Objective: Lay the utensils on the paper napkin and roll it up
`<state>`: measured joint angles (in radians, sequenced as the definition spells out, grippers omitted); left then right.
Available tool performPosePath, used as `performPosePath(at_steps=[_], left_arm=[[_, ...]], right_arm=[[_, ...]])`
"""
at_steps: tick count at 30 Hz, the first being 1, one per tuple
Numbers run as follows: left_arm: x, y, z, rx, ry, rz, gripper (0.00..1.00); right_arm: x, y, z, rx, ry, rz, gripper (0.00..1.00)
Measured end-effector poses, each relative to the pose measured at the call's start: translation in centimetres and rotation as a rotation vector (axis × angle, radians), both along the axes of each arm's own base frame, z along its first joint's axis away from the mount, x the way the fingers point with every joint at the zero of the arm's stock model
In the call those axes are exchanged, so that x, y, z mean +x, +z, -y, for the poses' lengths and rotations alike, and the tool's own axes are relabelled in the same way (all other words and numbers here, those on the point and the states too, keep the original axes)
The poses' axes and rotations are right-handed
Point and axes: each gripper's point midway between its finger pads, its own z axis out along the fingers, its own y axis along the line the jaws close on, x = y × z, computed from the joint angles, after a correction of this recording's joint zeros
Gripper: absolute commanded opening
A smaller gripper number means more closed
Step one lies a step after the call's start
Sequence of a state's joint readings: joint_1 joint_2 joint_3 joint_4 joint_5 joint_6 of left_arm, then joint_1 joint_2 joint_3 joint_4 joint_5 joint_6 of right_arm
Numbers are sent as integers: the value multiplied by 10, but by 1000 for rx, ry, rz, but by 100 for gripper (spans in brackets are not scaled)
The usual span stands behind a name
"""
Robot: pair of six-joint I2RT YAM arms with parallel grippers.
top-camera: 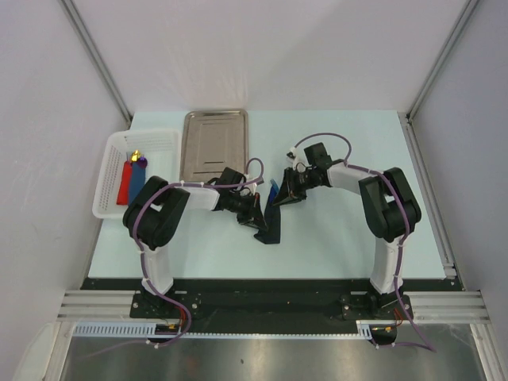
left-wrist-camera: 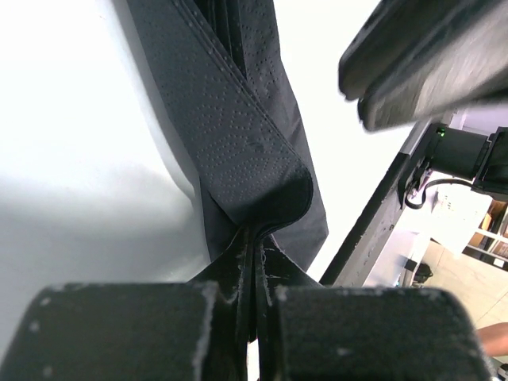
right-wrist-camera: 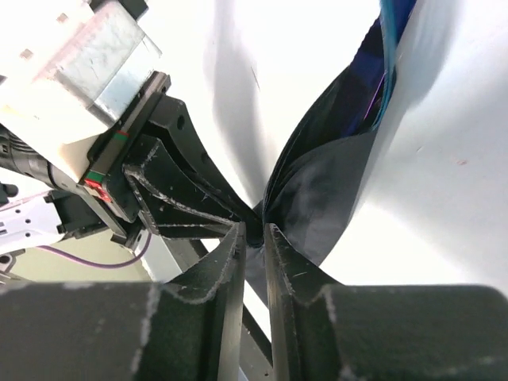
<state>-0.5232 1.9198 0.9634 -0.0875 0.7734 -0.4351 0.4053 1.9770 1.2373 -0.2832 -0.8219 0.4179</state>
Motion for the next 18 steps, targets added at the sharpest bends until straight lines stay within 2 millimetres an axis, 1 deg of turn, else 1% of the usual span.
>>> performPosePath(at_steps=[2, 6, 10, 14, 18], left_arm=[[0, 0, 0, 0, 0, 0, 0], [0, 0, 0, 0, 0, 0, 0], [0, 0, 0, -1, 0, 0, 0], [0, 0, 0, -3, 0, 0, 0], [0, 1, 0, -8, -2, -2, 0]], right_arm=[[4, 2, 2, 9, -7, 11, 18], [3, -2, -1, 26, -4, -1, 17], [1, -16, -2, 32, -9, -29, 15], [-6, -36, 1, 19, -19, -83, 14], [-6, -36, 0, 35, -18, -88, 15]])
